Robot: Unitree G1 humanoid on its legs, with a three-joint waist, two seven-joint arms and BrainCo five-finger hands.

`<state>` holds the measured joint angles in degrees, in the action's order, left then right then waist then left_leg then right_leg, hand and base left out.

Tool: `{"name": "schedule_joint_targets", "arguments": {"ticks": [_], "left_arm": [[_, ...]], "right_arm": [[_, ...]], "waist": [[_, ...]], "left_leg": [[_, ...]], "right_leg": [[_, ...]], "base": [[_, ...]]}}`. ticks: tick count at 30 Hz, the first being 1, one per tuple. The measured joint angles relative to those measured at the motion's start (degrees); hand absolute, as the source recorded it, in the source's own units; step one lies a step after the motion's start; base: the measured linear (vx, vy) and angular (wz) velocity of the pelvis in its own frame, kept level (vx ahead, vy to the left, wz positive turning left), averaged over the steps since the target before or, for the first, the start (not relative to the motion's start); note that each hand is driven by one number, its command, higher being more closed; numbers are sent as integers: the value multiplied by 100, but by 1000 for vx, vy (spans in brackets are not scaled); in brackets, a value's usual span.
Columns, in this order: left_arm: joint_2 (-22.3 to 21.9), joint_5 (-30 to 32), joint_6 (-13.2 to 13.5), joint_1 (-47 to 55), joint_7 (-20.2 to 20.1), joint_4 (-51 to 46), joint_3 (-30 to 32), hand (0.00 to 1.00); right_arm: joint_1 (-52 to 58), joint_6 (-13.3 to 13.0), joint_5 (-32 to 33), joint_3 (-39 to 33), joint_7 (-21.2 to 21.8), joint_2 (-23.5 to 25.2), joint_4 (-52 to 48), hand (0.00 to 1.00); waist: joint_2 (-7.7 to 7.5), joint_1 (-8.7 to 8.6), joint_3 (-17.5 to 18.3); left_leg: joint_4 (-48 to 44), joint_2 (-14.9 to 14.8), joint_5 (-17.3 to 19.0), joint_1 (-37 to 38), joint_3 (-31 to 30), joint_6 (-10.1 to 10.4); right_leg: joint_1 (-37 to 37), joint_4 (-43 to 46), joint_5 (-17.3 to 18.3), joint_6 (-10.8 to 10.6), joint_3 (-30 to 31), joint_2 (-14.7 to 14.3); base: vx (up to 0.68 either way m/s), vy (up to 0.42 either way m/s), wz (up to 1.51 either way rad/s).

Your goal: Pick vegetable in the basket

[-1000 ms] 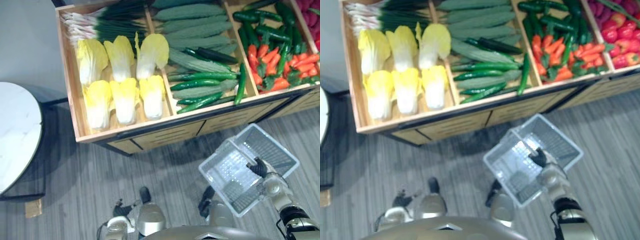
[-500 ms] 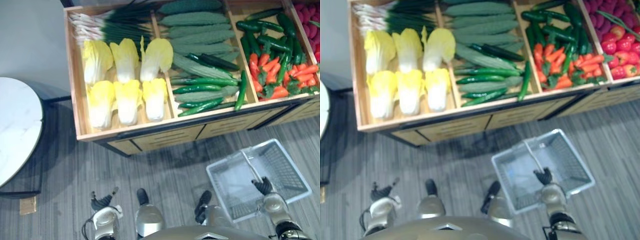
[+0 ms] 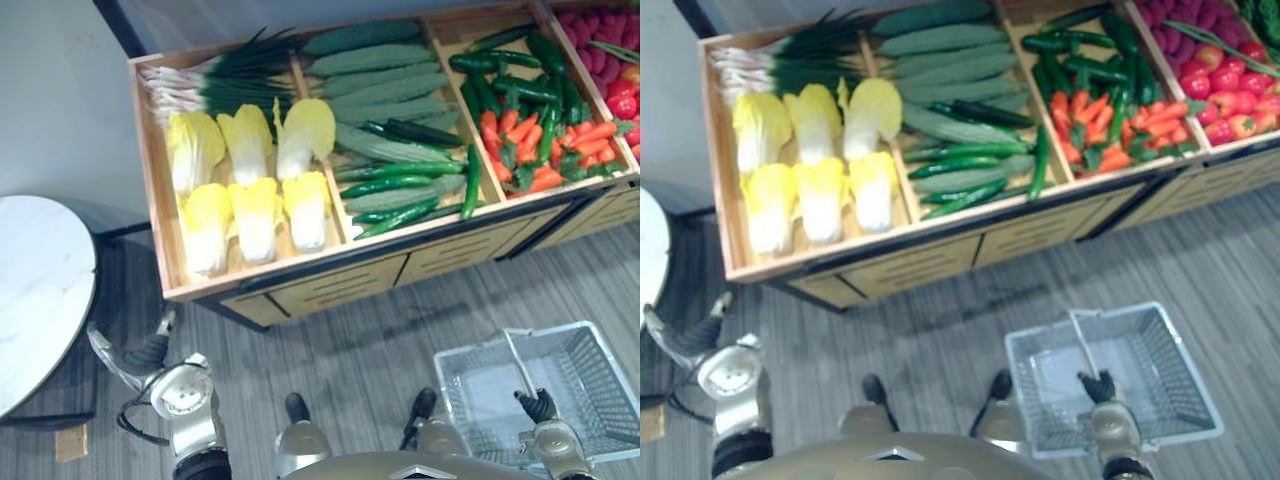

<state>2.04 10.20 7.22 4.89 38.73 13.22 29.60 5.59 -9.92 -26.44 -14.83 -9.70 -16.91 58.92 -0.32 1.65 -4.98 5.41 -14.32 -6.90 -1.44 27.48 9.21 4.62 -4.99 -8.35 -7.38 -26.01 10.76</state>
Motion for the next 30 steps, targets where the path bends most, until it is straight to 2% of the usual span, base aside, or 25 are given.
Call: {"name": "schedule_joint_targets", "arguments": {"ticks": [7,11,14,18,30], "left_arm": [[60,-5,-36,-390,151,-1,10,0],[304,-25,-130,-656,215,444,15,0],[573,-39,-193,-862,308,834,16,0],[672,-43,-252,-1003,366,1040,16,0],[845,-112,-326,-1514,389,1619,10,0]], "right_arm": [[7,-3,-49,188,37,-6,-127,100],[11,-15,-59,456,56,-25,-311,100],[-40,-36,-62,685,85,-30,-444,100],[-118,-57,-60,804,98,-34,-461,100],[-289,-101,-59,1069,29,-73,-474,100]], "waist": [[0,-126,3],[-23,-174,-1],[-92,-203,-12],[-159,-310,-60],[-217,-310,-263]], "left_leg": [[-1,4,49,108,40,5],[-1,-3,89,195,191,24],[-1,-5,99,166,356,28],[-1,-4,110,164,375,40],[-2,3,153,107,522,61]], "right_leg": [[-76,-15,-1,-1,75,-9],[-46,-39,-4,-4,210,-33],[98,-93,-76,30,380,-62],[140,-93,-83,26,440,-69],[335,-81,-133,27,596,-81]], "base": [[38,-8,-4],[11,-13,-19],[-3,-20,-26],[13,-22,-9],[5,-14,-7]]}}
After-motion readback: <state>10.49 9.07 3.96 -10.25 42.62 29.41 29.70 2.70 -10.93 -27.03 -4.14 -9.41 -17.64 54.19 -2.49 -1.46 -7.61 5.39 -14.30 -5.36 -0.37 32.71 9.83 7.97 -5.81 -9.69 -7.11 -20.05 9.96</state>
